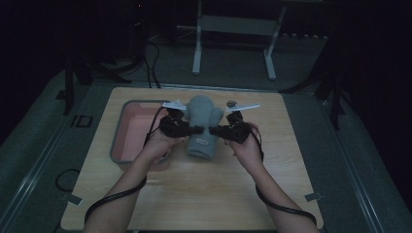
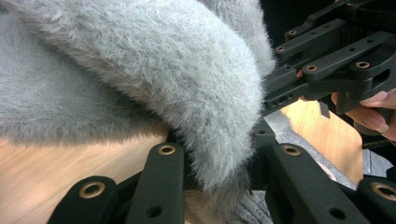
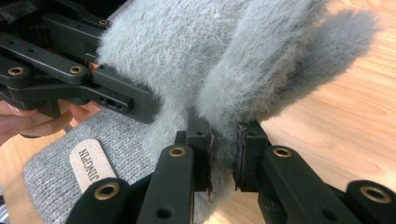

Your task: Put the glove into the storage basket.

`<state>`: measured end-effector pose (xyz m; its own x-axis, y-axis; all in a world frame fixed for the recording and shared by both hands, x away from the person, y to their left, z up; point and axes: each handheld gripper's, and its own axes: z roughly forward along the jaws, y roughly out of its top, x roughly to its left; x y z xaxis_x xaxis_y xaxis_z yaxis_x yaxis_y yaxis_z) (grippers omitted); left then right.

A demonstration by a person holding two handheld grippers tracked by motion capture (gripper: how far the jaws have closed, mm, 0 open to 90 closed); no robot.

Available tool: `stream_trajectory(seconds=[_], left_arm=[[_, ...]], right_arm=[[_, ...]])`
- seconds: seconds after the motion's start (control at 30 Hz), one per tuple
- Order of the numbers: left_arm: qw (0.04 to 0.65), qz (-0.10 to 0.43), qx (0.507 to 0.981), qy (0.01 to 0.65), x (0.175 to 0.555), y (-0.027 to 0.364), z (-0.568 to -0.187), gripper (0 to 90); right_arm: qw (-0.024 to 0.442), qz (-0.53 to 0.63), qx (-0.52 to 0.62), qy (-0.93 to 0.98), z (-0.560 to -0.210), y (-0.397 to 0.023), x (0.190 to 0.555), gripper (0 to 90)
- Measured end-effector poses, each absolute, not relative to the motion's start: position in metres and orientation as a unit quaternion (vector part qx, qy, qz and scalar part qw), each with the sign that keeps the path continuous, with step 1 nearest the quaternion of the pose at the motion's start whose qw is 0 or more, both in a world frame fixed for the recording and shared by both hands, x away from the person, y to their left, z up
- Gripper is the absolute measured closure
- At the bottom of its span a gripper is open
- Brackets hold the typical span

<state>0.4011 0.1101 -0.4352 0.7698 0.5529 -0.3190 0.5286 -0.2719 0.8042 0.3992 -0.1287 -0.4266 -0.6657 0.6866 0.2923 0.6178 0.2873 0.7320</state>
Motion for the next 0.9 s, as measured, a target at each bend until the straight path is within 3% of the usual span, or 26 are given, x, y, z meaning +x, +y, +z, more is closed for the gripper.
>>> stream_trajectory(seconds=[0.9], left_arm=[[0.460,0.058,0.796,0.390,0.387,0.230,-0.416,74.1]], right_arm=[[-0.005,0.448,0.371,0.814,-0.420,0.001,0.413,79.4]])
